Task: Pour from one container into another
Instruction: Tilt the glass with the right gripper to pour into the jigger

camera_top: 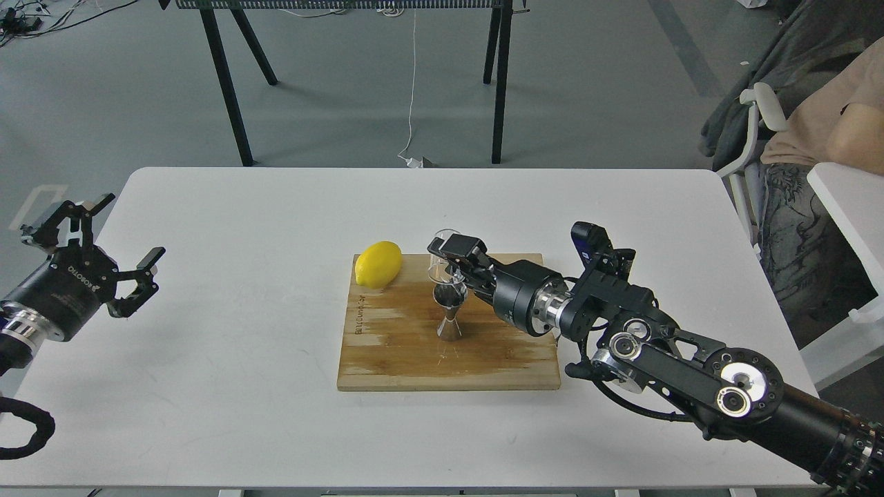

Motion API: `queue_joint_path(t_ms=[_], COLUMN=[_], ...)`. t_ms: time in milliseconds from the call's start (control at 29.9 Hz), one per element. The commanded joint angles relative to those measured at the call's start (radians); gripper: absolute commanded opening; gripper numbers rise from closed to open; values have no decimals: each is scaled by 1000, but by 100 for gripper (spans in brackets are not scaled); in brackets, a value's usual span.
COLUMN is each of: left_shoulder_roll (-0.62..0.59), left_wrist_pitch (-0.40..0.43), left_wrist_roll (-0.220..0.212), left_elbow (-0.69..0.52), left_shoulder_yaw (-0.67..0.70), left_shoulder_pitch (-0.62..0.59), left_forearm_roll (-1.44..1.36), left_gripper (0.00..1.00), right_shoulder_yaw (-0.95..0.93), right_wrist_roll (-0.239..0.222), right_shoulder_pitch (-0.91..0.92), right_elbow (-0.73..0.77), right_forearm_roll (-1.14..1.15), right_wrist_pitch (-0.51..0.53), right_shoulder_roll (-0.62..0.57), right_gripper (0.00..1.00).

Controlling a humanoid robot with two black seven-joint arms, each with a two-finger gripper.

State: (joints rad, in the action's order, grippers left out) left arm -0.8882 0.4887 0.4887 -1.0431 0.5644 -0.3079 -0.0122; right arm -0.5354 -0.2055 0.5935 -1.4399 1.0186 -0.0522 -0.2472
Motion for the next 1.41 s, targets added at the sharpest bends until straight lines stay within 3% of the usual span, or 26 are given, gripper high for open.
queue_joint_path(t_ms=[0, 1372], left_shoulder_roll=[0, 0], left_wrist_pitch=[0, 0], left_wrist_roll=[0, 0], left_elbow=[0, 0], left_shoulder_yaw=[0, 0], left_shoulder_pitch=[0, 9], left_forearm_roll=[0, 0], left_gripper=[100, 100], right_shoulder_yaw=[0, 106], right_wrist_roll=[0, 1], right_shoulder_pitch=[0, 86], right_elbow=[1, 4], right_forearm_roll=[6, 72], right_wrist_pitch=[0, 0], right_shoulder_roll=[-3, -44], right_gripper=[31, 31])
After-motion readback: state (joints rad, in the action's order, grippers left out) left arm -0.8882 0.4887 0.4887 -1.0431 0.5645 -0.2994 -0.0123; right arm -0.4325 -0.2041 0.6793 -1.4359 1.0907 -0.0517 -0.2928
